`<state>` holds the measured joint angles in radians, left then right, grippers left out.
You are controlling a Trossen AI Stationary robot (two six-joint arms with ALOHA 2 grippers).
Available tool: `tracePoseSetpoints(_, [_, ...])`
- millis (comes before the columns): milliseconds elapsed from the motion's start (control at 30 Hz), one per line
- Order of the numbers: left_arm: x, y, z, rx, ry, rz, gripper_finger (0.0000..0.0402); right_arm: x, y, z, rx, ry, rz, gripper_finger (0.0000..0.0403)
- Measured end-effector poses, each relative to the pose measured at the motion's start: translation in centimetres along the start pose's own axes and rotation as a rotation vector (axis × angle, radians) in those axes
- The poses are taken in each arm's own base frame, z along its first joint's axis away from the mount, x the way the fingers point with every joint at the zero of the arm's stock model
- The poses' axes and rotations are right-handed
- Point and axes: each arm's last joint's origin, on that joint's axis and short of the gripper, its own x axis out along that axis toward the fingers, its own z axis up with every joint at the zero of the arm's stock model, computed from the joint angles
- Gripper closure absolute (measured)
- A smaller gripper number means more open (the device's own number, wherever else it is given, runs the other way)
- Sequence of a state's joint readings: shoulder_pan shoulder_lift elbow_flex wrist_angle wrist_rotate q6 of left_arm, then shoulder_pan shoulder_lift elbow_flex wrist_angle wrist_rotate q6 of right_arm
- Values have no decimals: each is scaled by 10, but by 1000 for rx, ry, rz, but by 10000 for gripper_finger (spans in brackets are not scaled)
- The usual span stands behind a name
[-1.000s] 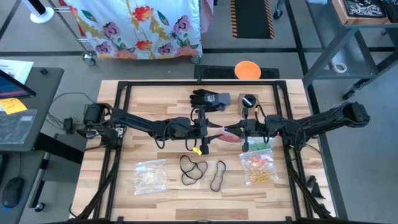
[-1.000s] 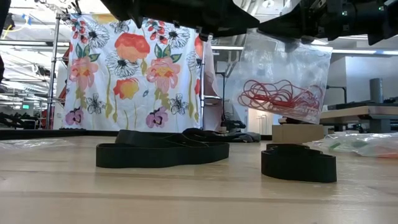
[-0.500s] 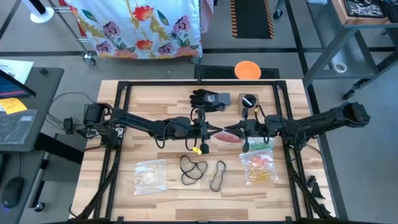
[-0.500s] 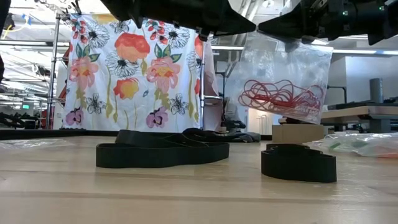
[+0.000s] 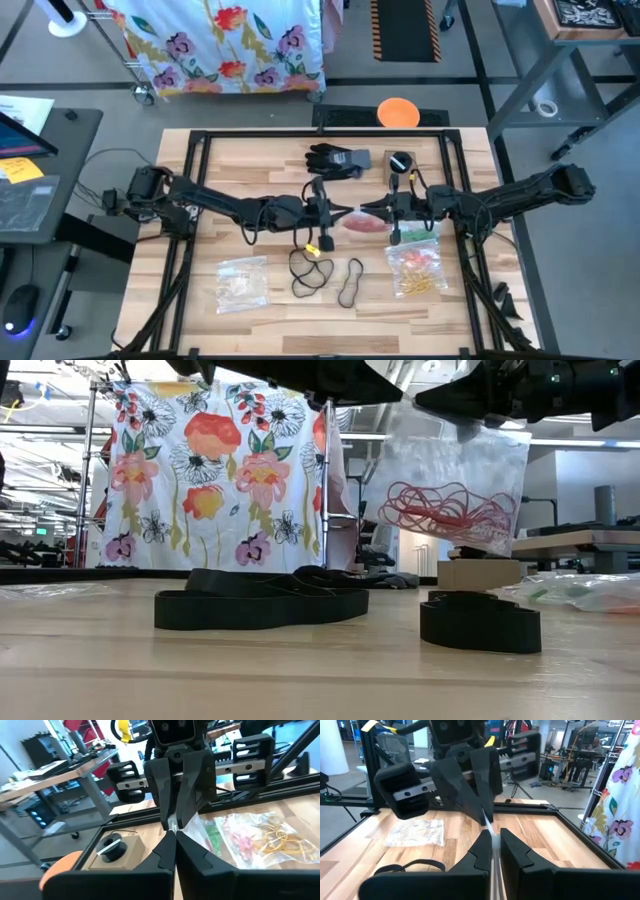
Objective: Sort rubber bands
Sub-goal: Close the transparent zip bag containing the red rubber bands
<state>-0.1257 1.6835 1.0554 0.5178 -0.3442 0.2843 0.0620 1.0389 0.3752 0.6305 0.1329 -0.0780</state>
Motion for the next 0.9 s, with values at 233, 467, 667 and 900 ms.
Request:
tracePoseSetpoints(233, [-5,-7,3,48,23,77,401,0,0,-3,-3,24,-10,381])
tracePoseSetpoints(467, [-6,-6,4,48,24,83,401,0,0,-3,-2,18,-9,381])
tracePoseSetpoints(667, [-6,-6,4,57,29,82,395,0,0,-3,-3,17,-8,381])
tracePoseSetpoints(900, [-6,-6,4,42,23,72,312,0,0,-2,-2,14,-6,381])
